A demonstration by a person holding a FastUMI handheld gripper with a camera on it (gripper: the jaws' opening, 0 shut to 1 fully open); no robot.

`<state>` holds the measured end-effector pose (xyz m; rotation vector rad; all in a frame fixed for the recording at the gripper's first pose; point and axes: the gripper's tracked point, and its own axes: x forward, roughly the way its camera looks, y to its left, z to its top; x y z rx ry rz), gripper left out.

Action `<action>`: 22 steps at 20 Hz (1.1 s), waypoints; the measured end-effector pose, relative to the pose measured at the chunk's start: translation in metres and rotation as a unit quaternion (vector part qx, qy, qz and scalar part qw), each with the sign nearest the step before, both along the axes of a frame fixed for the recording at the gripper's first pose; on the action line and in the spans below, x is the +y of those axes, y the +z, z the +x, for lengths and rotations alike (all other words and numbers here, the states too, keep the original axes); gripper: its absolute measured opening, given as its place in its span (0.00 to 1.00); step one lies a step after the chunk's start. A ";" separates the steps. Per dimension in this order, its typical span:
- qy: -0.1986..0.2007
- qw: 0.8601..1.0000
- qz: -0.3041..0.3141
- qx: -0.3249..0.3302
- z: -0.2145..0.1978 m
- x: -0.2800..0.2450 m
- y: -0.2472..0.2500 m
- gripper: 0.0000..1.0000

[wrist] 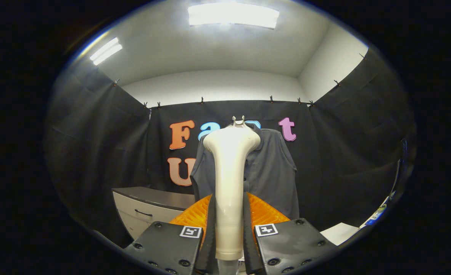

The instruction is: Iron the clothes twice with a garment steamer, once on the left side and once on the right side.

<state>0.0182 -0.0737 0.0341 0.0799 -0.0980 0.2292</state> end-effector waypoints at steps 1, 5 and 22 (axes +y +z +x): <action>0.001 1.000 0.000 -0.001 0.001 0.001 0.001 0.37; 0.003 1.000 -0.001 -0.005 0.002 0.003 0.001 0.37; 0.003 1.000 -0.011 -0.018 -0.002 0.005 0.005 0.37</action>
